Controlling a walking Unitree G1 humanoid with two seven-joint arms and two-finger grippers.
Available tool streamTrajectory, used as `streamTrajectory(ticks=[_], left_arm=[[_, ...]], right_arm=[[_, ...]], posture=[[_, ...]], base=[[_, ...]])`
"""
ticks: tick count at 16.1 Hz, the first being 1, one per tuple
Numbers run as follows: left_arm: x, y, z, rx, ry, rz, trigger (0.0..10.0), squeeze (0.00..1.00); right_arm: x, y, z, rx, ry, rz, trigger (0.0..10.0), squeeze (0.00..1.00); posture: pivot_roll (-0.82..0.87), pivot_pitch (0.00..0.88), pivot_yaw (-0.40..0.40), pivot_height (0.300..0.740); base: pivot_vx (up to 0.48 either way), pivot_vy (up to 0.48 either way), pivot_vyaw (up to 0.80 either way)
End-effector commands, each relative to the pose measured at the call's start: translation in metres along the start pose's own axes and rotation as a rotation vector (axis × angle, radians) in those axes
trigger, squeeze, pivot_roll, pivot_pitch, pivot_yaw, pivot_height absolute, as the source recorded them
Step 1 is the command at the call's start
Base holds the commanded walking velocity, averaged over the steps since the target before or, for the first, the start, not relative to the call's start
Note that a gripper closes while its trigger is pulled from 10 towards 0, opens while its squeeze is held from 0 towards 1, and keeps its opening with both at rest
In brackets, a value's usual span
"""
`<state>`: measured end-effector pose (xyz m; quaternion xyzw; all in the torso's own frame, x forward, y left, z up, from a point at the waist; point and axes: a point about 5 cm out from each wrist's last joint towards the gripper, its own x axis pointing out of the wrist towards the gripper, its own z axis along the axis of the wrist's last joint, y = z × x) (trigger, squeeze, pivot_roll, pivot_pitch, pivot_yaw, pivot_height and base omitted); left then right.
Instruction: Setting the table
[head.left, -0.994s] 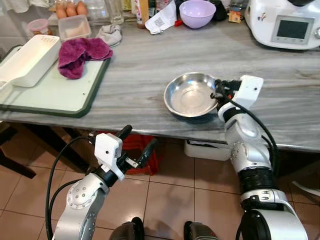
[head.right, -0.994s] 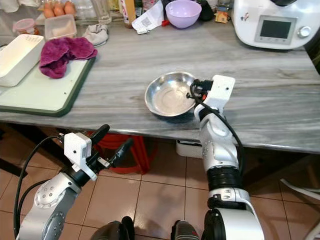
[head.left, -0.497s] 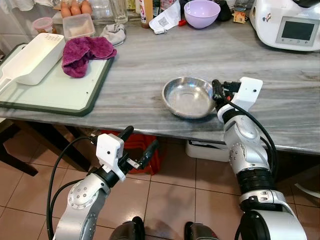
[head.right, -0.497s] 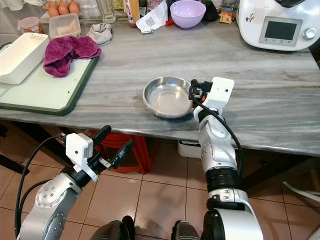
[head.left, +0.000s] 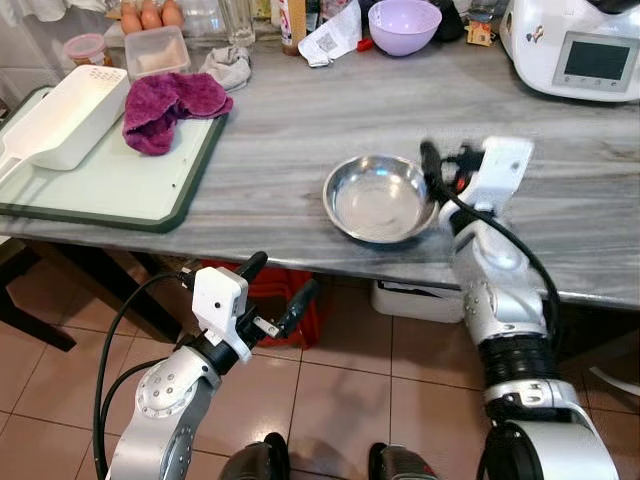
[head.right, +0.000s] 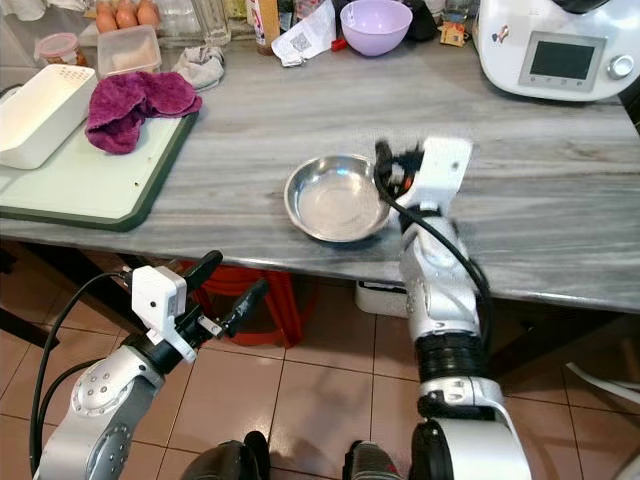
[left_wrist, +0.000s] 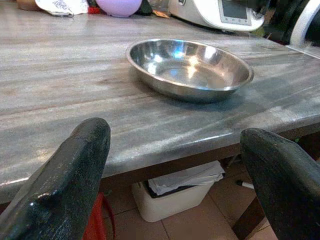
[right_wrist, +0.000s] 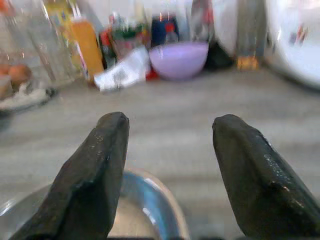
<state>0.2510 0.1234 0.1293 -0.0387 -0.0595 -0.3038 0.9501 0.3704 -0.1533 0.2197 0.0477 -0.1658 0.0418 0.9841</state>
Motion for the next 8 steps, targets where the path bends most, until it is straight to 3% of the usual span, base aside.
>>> streamTrajectory(ticks=[1,3,8], left_arm=[[-0.002,-0.001,0.001,0.004,0.005,-0.007,10.0,0.0],[-0.002,0.0,0.001,0.01,-0.001,0.008,10.0,0.0],[0.004,0.019,0.01,0.044,-0.049,0.11,10.0,0.0]], right_arm=[[-0.004,-0.004,0.004,-0.038,-0.028,-0.008,10.0,1.0],[-0.014,-0.012,0.019,-0.126,-0.096,-0.029,10.0,1.0],[-0.041,-0.005,0.025,-0.173,-0.108,-0.005,10.0,1.0]], posture=[[-0.11,0.217,0.035,0.74],[-0.11,0.219,0.032,0.74],[-0.12,0.221,0.025,0.74]], base=[[0.0,0.0,0.0],[0.0,0.0,0.0],[0.0,0.0,0.0]])
